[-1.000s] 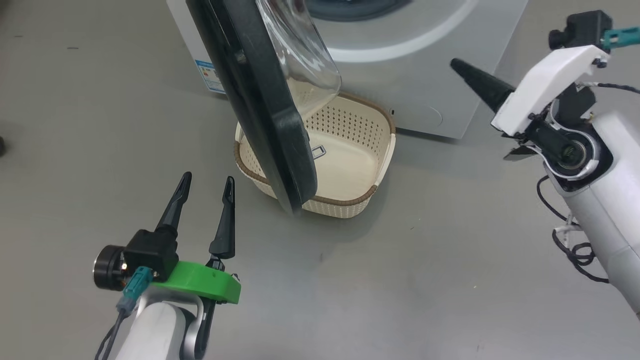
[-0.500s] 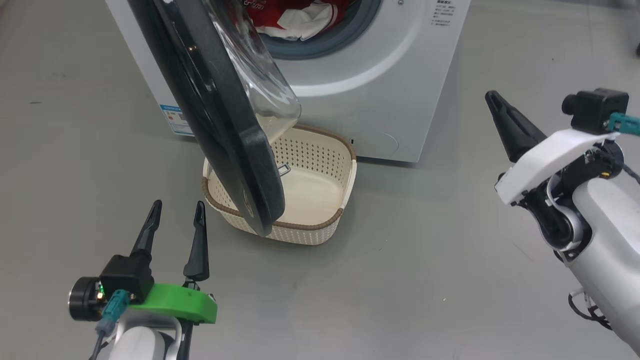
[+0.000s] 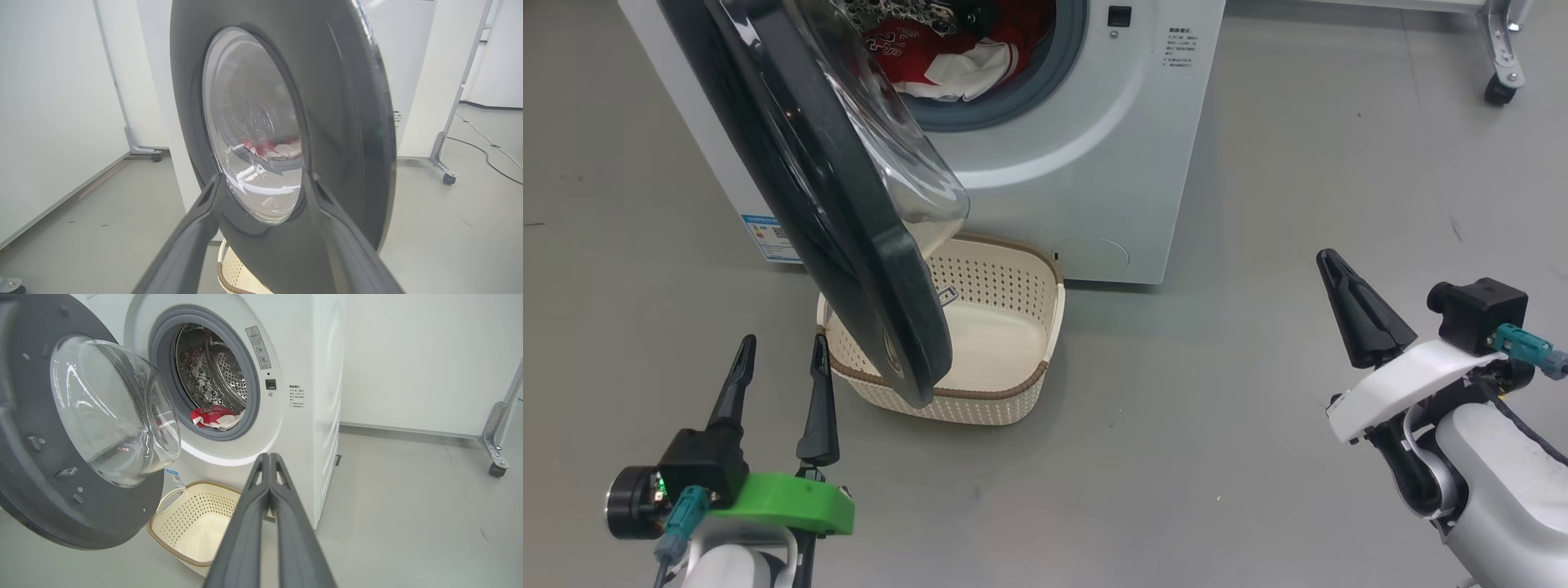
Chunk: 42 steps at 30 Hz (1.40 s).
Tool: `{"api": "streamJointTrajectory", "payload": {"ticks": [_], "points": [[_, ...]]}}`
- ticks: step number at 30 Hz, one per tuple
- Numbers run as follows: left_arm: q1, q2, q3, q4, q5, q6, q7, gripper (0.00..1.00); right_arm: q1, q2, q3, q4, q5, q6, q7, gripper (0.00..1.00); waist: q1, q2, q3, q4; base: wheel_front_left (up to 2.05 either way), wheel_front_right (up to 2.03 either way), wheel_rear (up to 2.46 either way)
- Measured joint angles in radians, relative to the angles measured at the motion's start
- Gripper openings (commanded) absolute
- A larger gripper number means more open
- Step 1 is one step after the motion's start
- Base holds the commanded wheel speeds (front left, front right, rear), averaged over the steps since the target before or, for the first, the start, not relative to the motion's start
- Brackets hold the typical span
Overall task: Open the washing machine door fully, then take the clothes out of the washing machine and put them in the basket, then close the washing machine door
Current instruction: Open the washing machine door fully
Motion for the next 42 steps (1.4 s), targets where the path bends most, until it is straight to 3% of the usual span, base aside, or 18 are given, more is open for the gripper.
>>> {"api": "streamJointTrajectory", "payload": {"ticks": [5, 6, 7, 8, 19, 42], "points": [[0.001, 0.000, 0.007, -0.005, 0.010, -0.010, 0.000, 1.00, 0.051, 0.009, -0.042, -0.011, -0.023, -0.051, 0.003, 0.00, 0.0000, 0.0000, -0.001, -0.019, 0.00, 0.00, 0.00], [0.002, 0.000, 0.010, -0.006, 0.010, -0.011, 0.000, 1.00, 0.059, 0.014, -0.052, -0.015, -0.025, -0.059, 0.004, 0.23, 0.0000, 0.0000, -0.001, -0.022, 0.00, 0.00, 0.00], [0.002, 0.000, 0.011, -0.007, 0.011, -0.013, 0.000, 1.00, 0.066, 0.018, -0.060, -0.020, -0.029, -0.060, 0.006, 0.86, 0.0000, 0.0000, -0.001, -0.024, 0.00, 0.00, 0.00], [0.003, 0.000, 0.012, -0.007, 0.012, -0.015, 0.000, 1.00, 0.073, 0.022, -0.067, -0.024, -0.035, -0.061, 0.009, 1.00, 0.0000, 0.0000, -0.001, -0.027, 0.00, 0.00, 0.00], [0.019, 0.000, 0.022, -0.008, 0.026, -0.033, 0.000, 1.00, 0.156, 0.076, -0.204, -0.128, -0.133, -0.078, 0.012, 1.00, 0.0000, 0.0000, -0.002, -0.056, 0.00, 0.00, 0.00], [0.020, -0.001, 0.032, -0.006, 0.035, -0.049, 0.000, 1.00, 0.305, 0.131, -0.288, -0.198, -0.242, -0.079, 0.012, 1.00, 0.0000, 0.0000, 0.005, -0.064, 0.00, 0.00, 0.00]]}}
